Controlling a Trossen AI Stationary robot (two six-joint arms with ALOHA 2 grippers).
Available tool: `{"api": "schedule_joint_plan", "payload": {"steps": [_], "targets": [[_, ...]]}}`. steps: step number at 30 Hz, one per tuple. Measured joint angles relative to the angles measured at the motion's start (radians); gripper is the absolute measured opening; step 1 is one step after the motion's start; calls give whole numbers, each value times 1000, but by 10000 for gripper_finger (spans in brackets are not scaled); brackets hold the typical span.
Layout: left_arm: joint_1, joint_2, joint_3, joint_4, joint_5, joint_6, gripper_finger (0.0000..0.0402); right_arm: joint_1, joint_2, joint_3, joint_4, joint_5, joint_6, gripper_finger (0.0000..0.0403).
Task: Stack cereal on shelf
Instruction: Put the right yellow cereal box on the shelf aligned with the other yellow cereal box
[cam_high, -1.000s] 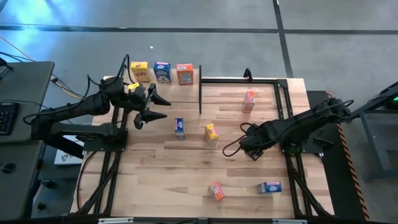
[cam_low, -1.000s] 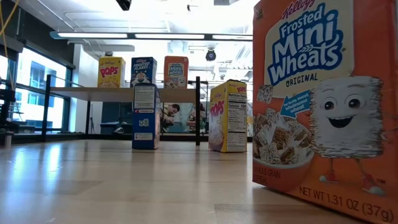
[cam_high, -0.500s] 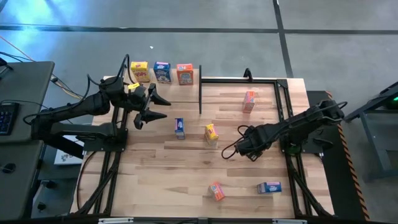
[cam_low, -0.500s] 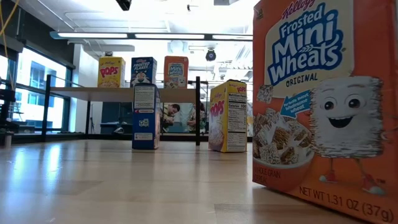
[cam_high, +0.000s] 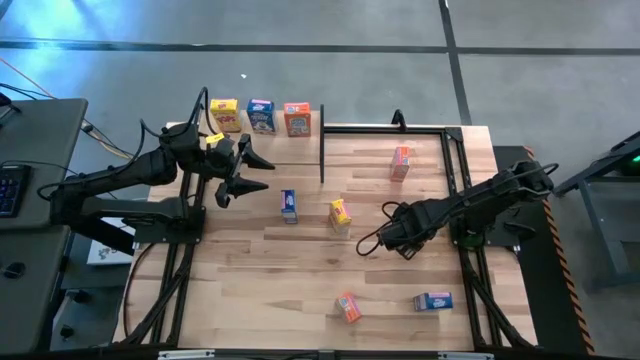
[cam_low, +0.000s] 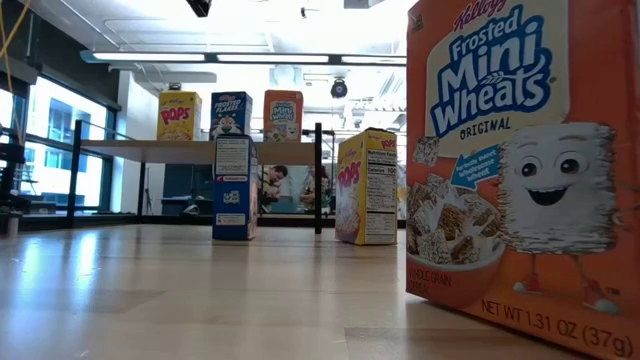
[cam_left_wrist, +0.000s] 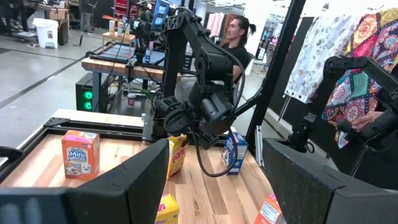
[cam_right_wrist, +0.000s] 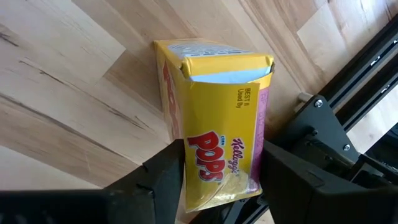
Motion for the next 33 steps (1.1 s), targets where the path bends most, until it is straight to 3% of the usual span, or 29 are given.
{"api": "schedule_joint_plan", "payload": {"steps": [17,33], "targets": [[0,0,0,0,0,3,250,0,0,0,1,-35,-31,154],[0,0,0,-13,0,131,250,0,0,46,0,-48,-31,154]]}}
